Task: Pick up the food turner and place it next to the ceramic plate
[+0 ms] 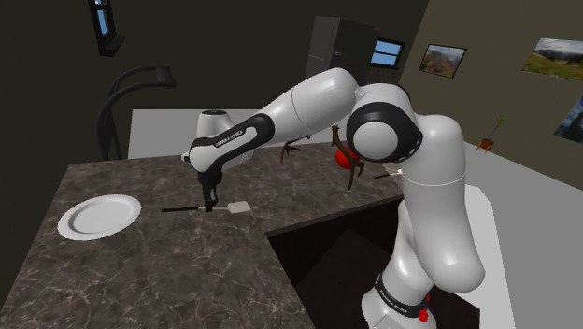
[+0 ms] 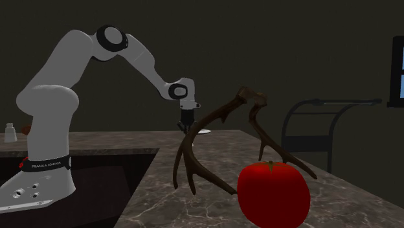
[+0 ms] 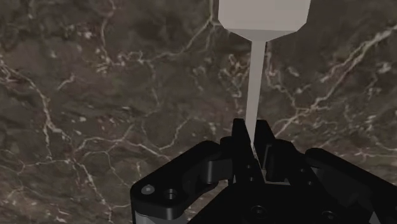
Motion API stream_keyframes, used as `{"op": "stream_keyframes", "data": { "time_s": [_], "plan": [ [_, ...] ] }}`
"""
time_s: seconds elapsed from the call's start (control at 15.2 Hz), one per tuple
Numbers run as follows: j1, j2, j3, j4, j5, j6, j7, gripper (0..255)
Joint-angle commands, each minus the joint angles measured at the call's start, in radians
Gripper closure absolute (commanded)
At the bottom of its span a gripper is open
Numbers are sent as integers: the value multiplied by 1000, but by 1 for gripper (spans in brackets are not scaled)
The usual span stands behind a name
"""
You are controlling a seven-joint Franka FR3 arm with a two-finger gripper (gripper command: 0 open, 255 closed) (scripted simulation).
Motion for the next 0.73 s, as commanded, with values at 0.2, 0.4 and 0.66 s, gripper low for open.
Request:
{"op": "stream_keyframes", "data": {
  "time_s": [0.2,0.4,0.66],
  "plan": [
    [-3,11,3,1,5,10,-4,255],
    [-3,11,3,1,5,10,-4,255],
    [-3,11,3,0,5,10,-4,0]
  ]
}}
